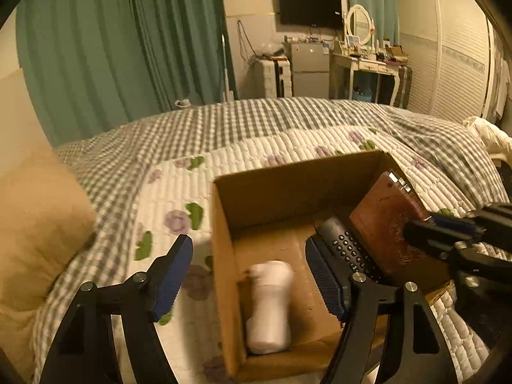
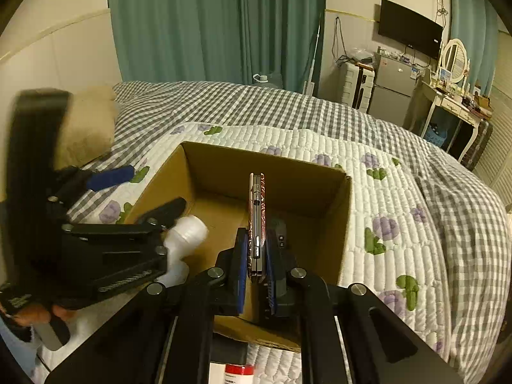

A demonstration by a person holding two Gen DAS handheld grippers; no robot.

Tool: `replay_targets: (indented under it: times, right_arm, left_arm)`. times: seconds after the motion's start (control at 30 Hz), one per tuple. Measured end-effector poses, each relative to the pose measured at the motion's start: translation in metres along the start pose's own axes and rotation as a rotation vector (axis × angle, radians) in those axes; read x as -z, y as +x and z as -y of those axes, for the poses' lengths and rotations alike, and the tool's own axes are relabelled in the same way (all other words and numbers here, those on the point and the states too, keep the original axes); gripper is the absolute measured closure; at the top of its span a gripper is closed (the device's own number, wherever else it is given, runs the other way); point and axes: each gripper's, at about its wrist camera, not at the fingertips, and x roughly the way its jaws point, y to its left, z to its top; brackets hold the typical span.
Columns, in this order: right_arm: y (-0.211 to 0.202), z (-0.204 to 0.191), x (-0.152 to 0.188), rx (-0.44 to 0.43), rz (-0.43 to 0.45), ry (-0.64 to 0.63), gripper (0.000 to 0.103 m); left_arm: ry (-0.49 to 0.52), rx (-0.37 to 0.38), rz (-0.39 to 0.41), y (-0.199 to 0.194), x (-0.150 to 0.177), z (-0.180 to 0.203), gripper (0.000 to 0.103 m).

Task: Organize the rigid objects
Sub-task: 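Place the white device into the box with left tool while right tool drops the card case in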

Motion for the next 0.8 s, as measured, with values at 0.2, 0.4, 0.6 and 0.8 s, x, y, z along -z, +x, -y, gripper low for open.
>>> replay_targets:
  times: [0.2, 0.4, 0.6, 0.8]
  right_arm:
    - [0.003, -0.007, 0.002, -0.018, 0.001, 0.006, 0.078]
    - [-0.041, -0.005, 0.000, 0.028, 0.053, 0.000, 0.052]
    - [-0.098, -0.010, 0.010, 0.119, 0.089, -0.021, 0.018]
    - [-0.129, -0.017, 0.047, 0.142, 0.061, -0.022, 0.008]
  left_arm:
    - [-0.055, -0.038, 0.029, -0.023, 0.006, -0.023, 0.022]
    - [-0.107, -0.063, 0.055, -0.057, 0.014, -0.037, 0.007]
    - [-0.125, -0.066, 0.076, -0.093, 0.028, -0.034, 0.002]
    - [-0.148, -0.046, 0.071, -0.116, 0.057, -0.020, 0.000]
